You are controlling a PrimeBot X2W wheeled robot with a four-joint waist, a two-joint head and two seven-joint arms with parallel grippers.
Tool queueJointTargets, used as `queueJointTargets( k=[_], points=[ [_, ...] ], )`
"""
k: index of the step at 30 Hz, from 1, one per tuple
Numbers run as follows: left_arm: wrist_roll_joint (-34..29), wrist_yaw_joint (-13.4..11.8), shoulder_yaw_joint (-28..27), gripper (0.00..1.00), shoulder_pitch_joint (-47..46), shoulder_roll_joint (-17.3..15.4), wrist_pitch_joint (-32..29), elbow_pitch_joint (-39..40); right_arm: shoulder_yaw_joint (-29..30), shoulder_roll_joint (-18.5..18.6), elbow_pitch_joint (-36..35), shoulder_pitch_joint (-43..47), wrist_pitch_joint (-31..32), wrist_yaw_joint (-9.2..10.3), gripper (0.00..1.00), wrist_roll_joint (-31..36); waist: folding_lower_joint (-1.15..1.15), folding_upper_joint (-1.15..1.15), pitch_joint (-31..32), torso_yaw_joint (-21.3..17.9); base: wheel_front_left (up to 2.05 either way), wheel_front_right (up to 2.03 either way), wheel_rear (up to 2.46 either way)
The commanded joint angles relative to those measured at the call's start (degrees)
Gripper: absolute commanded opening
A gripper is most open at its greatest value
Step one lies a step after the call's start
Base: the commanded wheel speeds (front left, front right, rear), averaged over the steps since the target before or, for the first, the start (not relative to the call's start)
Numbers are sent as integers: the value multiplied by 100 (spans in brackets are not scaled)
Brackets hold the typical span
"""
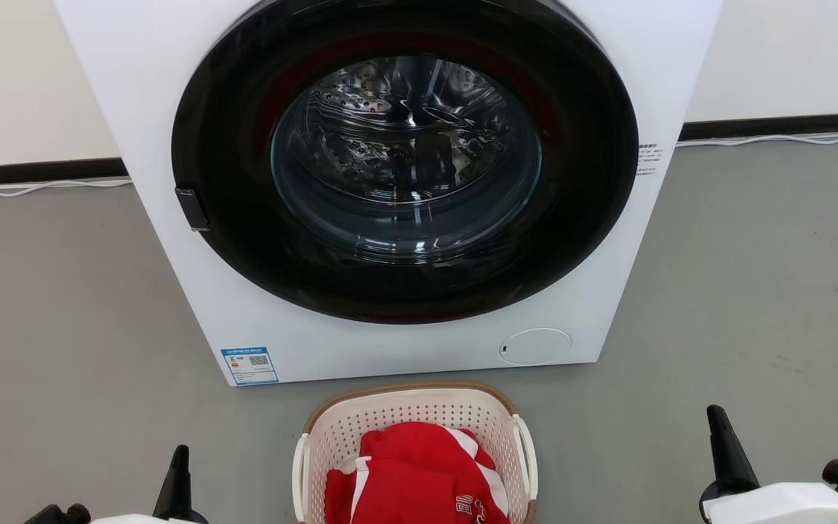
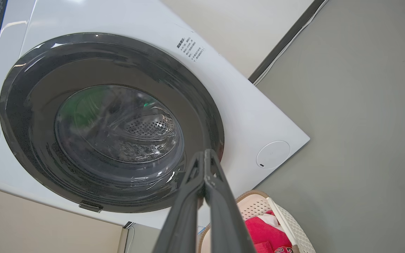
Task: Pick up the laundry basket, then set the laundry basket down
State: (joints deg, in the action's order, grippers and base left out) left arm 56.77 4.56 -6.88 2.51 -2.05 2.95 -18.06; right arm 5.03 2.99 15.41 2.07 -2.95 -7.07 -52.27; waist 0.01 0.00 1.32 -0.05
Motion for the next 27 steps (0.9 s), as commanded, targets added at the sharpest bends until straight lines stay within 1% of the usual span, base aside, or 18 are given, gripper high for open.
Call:
queueJointTargets(
  k=[1,27],
  points=[
    [129,51,-67,0,-339,-71,-38,181,-56,39,-144,-248,38,-24,0,-147,-1,0,-2,0,0,0,0],
    [1797,169,-17,0,-599,-77,-482,287,45,14,-141,-531,482,-33,0,-2026,-1,0,-74,3,0,0,0]
  ],
)
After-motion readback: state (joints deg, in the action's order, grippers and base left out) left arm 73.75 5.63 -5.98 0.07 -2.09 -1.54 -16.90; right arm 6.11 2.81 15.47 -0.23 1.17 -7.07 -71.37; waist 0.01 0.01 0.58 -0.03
